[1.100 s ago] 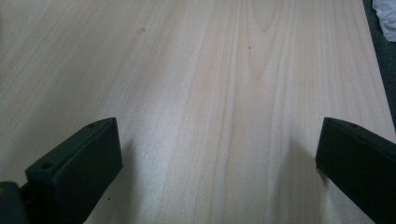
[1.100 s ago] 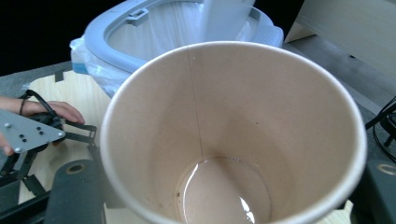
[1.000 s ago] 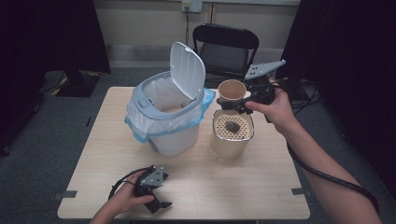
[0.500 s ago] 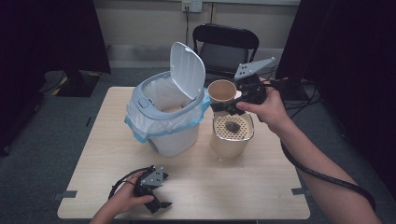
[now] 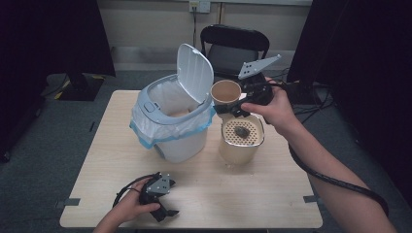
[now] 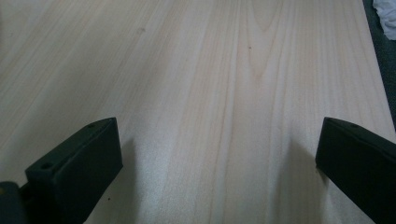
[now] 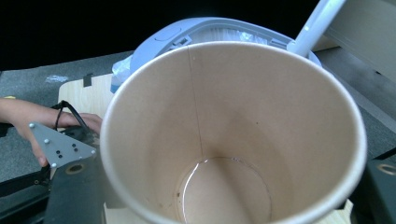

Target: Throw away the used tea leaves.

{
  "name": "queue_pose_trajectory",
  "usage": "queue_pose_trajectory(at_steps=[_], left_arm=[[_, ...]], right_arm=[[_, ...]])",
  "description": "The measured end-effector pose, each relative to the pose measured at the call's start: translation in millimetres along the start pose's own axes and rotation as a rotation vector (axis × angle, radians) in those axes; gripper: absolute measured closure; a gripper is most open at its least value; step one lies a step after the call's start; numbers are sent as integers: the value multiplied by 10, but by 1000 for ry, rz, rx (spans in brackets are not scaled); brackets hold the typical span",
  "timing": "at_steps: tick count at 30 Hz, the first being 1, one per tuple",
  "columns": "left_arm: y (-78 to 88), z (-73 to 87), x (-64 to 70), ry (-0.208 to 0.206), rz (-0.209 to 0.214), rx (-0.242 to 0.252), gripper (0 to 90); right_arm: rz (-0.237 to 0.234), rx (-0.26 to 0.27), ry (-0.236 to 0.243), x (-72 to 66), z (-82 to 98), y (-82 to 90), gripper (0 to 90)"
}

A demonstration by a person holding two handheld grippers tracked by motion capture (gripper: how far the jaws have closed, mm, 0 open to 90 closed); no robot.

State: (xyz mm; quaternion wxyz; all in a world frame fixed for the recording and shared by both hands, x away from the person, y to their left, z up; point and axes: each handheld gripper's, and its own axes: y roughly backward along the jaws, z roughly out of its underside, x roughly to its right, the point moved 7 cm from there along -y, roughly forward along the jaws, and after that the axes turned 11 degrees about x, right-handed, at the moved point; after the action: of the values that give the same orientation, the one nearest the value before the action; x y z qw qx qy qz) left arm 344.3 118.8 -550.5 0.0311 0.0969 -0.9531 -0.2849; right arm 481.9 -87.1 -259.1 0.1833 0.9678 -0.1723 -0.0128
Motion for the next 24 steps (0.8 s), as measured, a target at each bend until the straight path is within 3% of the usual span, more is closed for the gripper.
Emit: queue_pose_trajectory(at_steps=[9,15,24], left_arm=[[4,2,-2,-5,-1,-3,0],[4,2,-2,-5,-1,-4,0],[4,2,-3,-6,-1,-3,0]], right_arm=[[-39,9,7,-83,-104,-129,256],[-73,23,5,-164,-187,-300,256],[-82,25,2,-200,-259,-586,255]])
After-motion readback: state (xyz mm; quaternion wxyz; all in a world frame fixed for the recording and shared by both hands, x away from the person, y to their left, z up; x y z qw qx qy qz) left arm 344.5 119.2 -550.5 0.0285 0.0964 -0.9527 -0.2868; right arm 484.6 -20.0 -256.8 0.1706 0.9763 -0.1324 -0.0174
